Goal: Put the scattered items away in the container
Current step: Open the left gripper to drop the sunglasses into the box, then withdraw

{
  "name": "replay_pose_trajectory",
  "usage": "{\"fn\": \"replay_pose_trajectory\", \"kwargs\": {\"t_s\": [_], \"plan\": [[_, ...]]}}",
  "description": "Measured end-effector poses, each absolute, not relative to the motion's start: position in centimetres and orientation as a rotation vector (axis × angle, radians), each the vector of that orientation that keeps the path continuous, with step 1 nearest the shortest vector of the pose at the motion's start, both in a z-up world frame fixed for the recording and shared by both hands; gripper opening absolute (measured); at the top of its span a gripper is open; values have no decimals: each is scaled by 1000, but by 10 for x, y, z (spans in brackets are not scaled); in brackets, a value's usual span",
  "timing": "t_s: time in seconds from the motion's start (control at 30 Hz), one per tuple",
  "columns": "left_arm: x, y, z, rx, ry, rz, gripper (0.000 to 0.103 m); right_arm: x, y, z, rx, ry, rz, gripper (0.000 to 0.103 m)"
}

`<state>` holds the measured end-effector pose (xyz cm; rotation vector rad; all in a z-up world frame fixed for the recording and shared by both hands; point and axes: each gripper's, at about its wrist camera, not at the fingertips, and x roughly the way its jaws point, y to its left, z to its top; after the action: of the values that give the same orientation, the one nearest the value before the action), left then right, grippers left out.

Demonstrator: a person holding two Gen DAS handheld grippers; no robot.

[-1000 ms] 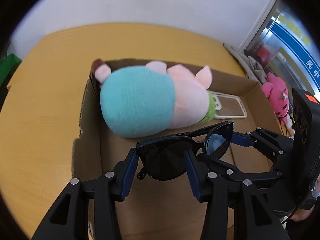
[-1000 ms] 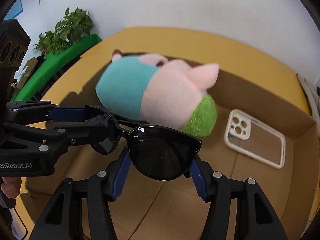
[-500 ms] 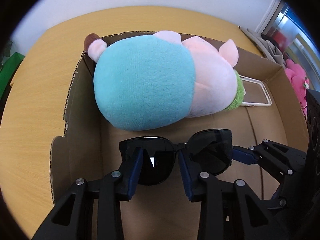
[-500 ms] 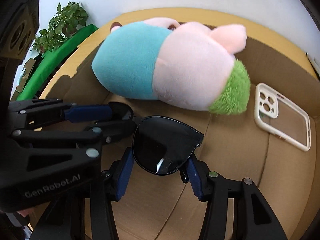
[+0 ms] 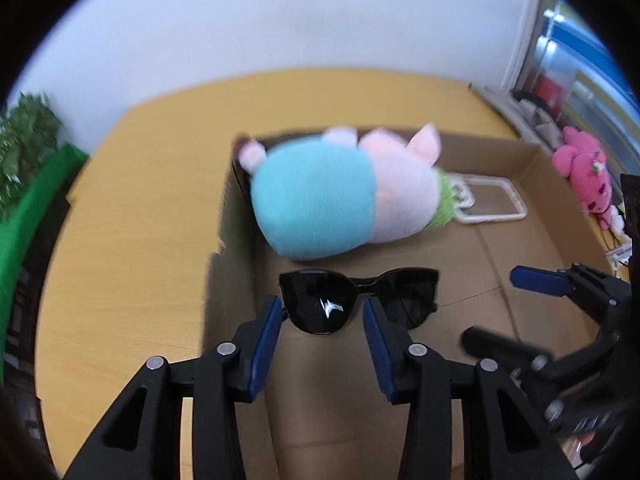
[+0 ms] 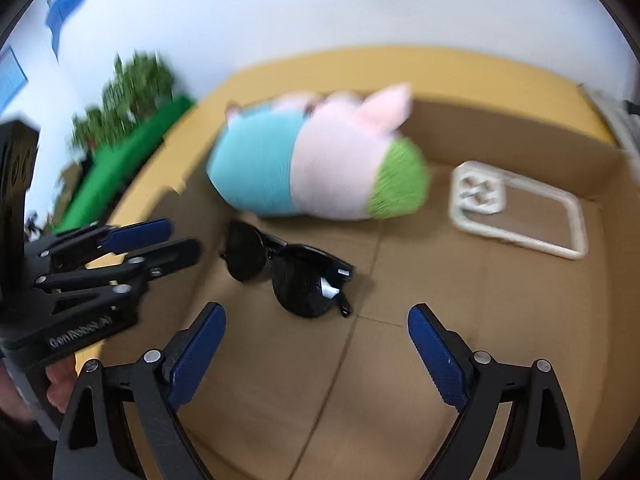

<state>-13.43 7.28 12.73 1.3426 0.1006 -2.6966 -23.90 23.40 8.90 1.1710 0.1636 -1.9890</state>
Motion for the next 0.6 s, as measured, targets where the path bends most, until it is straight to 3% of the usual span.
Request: {"fn": "replay_pose_trajectory", "kwargs": {"t_s": [0.07, 0.1, 0.13, 0.3, 0.6], "plan": [[-106, 81, 148, 1209, 60, -2742, 64, -221, 264, 108, 1085, 137, -2059, 103], [-89, 88, 158, 1129, 26, -2750, 77, -206, 281, 119, 1026, 135, -2094, 103], [-73, 96, 166, 1049, -10, -2741, 82, -193, 292, 125, 988, 140, -2118, 103], [-28, 143, 178, 842, -51, -2723, 82, -139, 337, 135, 880, 183, -2220, 103], [20, 179, 173, 800, 107, -2755, 82, -101, 358, 146, 806, 254, -2314, 103]]}}
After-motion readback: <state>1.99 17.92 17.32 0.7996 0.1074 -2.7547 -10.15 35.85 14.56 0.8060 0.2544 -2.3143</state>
